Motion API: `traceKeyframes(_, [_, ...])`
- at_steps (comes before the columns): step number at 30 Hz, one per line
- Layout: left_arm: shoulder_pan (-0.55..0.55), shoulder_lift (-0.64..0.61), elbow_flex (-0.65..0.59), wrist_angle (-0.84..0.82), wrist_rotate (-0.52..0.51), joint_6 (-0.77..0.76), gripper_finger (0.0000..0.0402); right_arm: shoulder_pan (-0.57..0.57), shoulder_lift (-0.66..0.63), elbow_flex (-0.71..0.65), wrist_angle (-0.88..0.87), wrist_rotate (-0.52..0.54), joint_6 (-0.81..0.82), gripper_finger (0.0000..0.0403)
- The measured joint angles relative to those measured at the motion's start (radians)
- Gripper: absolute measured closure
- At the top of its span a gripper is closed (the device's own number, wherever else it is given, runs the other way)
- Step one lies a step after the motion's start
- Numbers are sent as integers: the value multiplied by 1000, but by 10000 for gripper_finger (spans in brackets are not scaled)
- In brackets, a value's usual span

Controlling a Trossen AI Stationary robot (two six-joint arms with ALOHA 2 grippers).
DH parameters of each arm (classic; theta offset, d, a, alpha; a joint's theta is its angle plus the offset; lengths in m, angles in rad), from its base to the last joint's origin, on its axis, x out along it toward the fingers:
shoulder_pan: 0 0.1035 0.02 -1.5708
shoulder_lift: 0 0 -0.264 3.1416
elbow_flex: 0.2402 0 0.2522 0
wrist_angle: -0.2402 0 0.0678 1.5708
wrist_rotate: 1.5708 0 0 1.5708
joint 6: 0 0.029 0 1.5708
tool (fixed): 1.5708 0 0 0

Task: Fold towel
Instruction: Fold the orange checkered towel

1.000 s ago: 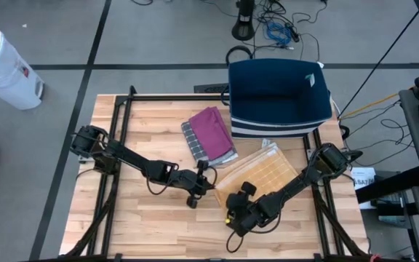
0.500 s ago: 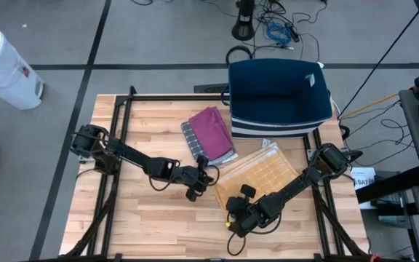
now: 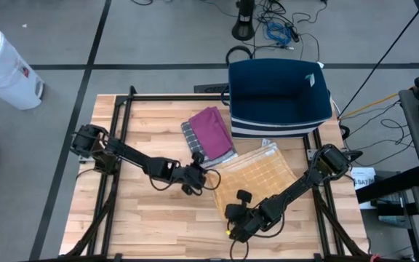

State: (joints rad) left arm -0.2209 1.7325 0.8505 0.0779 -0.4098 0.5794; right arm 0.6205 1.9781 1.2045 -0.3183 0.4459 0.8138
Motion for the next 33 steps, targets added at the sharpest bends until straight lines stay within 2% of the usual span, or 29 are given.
traceKeyframes(3, [17, 0, 0, 0, -9, -50, 377, 0, -2, 0, 27, 26, -22, 358])
traceKeyframes(10, [21, 0, 0, -35, 80, -89, 345, 2, -3, 0, 40, 24, 3, 270])
traceKeyframes(14, [26, 0, 0, -82, 84, -114, 331, 13, -3, 0, 96, 23, -32, 241])
traceKeyframes(20, [38, 0, 0, -95, 71, -145, 315, 15, -3, 0, 116, 3, -73, 223])
traceKeyframes(33, [36, 0, 0, -95, 59, -145, 313, 16, 19, 0, 105, -4, -120, 228])
